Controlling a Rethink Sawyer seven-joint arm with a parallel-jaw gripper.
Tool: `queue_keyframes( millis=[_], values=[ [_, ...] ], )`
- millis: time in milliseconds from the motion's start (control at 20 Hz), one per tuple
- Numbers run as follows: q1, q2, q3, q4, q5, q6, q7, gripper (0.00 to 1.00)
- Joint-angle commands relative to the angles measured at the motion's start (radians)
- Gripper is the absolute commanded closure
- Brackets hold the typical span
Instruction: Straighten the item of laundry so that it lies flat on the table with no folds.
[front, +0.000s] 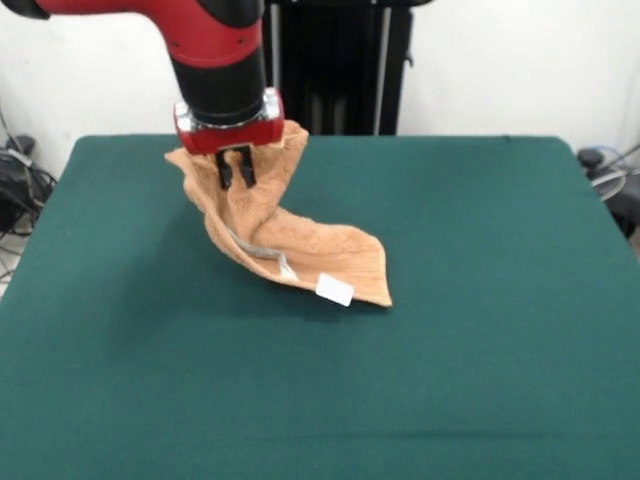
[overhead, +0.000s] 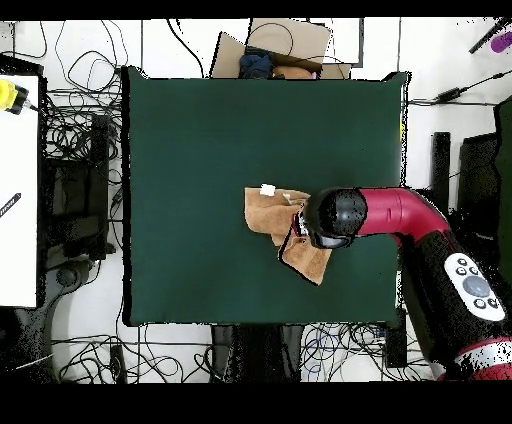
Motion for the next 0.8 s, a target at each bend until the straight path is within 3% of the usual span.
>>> queue_keyframes(
  millis=[50,400,800],
  values=[
    [0.043,-0.087,0.047,0.197,0.029,-0.041,-0.023,1.00],
    [0.110,-0.192,0.012,0.269,0.066,-0.027,0.085,1.00],
    [0.150,-0.226,-0.013,0.255,0.122,0.008,0.094,1.00]
  ],
)
